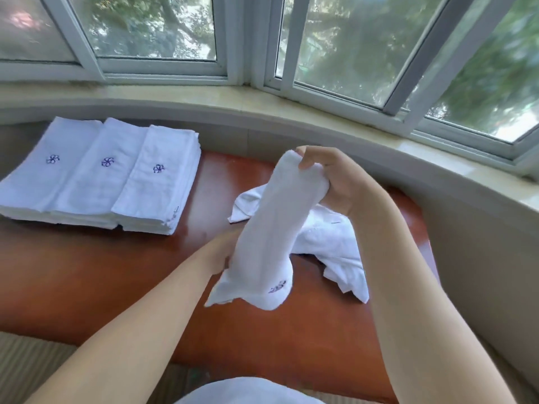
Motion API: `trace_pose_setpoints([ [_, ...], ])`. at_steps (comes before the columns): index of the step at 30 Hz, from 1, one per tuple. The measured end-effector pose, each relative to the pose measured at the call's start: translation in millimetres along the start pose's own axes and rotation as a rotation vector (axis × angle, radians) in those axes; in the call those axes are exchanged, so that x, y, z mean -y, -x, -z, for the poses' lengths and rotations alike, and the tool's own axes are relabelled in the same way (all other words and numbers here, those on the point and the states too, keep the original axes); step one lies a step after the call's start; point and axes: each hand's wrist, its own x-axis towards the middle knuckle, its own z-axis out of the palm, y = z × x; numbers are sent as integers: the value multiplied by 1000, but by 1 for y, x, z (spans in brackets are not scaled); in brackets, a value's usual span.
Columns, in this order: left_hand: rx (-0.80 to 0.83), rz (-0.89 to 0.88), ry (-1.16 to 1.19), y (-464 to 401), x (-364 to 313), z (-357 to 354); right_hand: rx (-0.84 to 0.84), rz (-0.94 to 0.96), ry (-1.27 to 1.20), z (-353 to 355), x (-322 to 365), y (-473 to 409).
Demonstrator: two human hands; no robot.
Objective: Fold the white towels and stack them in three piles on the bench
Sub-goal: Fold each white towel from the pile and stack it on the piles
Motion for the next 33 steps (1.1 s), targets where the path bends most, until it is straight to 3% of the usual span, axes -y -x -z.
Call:
trace_pose_setpoints([
  [1,-135,-10,-124,-3,3,11,-38,-7,4,-5,-9,-6],
  [2,-46,51,-209,1,9,28,-94,-14,23,-9,-21,-13],
  [4,201,303,-117,-1,27,58,-255,-66,98,-12,-55,-25],
  [7,144,352,2,-16,57,93,-450,-203,220,-8,-125,-42],
  [12,66,378,-39,-32,98,125,-580,-359,325,8,-231,-47],
  [16,-17,378,-141,-48,125,128,-591,-458,343,21,-272,-46],
  [24,-81,229,-650,-99,151,110,-624,-549,256,44,-314,-53],
  [30,-108,410,-648,-141,147,65,-598,-728,146,69,-335,-54],
  [33,-68,397,-609,-147,147,46,-565,-724,156,75,-333,-53],
])
